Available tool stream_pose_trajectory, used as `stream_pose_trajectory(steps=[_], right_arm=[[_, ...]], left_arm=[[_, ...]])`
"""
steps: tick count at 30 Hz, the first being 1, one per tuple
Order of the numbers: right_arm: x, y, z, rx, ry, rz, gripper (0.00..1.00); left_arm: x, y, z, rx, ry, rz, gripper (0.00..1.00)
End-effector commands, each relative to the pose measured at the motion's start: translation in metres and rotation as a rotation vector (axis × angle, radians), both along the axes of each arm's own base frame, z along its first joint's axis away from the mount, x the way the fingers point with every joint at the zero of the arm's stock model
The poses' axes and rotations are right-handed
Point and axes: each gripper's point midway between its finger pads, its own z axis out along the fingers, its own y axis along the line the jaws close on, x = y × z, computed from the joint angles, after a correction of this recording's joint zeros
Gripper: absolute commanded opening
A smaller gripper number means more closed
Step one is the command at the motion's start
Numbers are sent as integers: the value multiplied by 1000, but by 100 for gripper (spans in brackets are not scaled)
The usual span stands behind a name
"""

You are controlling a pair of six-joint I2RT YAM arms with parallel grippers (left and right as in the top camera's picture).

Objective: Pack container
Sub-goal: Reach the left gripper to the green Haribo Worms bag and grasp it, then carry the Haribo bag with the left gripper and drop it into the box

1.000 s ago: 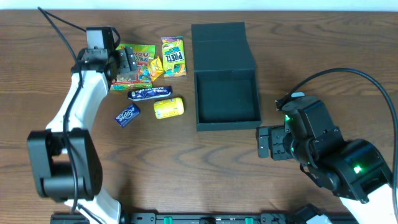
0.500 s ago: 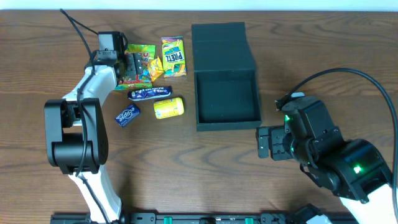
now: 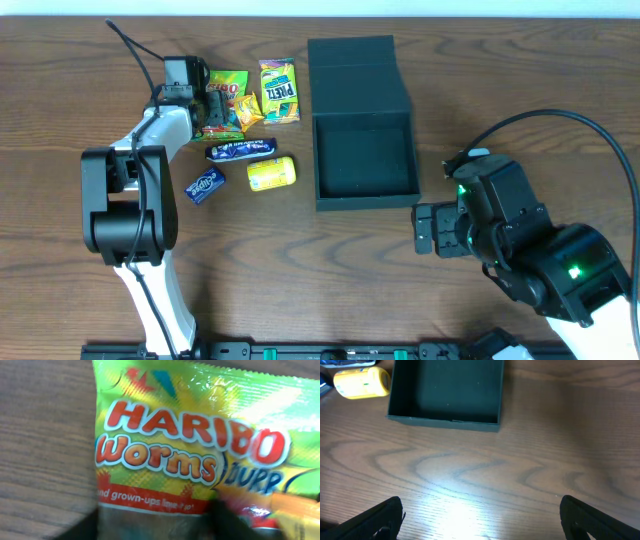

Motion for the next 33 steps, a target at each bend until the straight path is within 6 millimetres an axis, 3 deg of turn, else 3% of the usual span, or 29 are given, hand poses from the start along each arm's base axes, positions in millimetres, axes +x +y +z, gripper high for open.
stream_pose_trajectory(steps=[1,5,9,18,27,29,33], right_arm=[[1,-2,3,-7,-13,3,99],[1,-2,3,-7,-13,3,99],[1,-2,3,-7,-13,3,99],[1,-2,3,-7,-13,3,99],[1,-2,3,-7,-13,3,99],[1,-2,3,-7,-13,3,99],[1,-2,3,-7,-13,3,99]], left_arm=[[-8,1,-20,-2,56,2,37],[-8,1,-19,-16,56,25,26],[-5,3,-5,-6,28,36,6],[4,9,81,12,-131,65,6],[-23,16,158,19,-207,134,6],[-32,8,177,5,-223,126,6],[-42,-23,184,-38,-214,98,6]])
